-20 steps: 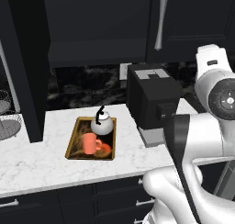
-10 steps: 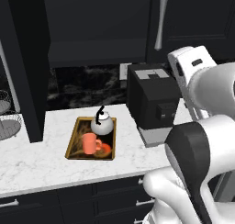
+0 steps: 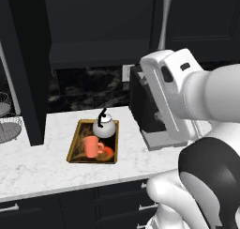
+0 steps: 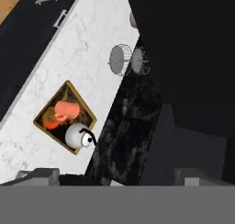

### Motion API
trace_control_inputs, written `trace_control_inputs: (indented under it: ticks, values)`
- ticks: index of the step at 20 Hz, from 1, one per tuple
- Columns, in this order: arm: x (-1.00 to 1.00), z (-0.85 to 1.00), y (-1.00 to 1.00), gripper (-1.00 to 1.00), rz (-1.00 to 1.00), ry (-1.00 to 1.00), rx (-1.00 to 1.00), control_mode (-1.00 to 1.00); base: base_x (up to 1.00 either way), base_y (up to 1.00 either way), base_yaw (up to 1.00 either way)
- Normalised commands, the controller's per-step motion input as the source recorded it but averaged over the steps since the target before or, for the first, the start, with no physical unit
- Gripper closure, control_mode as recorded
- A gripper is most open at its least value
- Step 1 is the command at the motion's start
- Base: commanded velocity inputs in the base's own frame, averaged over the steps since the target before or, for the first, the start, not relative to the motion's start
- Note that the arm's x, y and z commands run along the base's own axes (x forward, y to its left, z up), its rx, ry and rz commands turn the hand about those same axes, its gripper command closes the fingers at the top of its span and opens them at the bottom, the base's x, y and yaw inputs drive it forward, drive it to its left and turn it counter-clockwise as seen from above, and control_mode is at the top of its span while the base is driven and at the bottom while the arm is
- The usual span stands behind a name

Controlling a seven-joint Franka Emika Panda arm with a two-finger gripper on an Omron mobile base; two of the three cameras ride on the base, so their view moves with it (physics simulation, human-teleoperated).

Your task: Pick the kettle from the counter and place it on the tray. Then pick the mug from the cabinet and place it on the tray. Then close the cabinet doors.

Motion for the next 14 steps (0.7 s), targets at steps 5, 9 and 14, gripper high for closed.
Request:
trace_control_inputs:
  ticks: [5,9,14]
  values:
    - [-0.22,-0.06,0.76,-1.00,0.31,0.00,0.26,-1.00,0.00,0.00,0.00]
    - [-0.34,-0.05,0.65,-1.00,0.35,0.00,0.22,-1.00,0.00,0.00,0.00]
    - [-0.27,0.03,0.53,-1.00,0.20,0.16,0.32,-1.00,0.00,0.00,0.00]
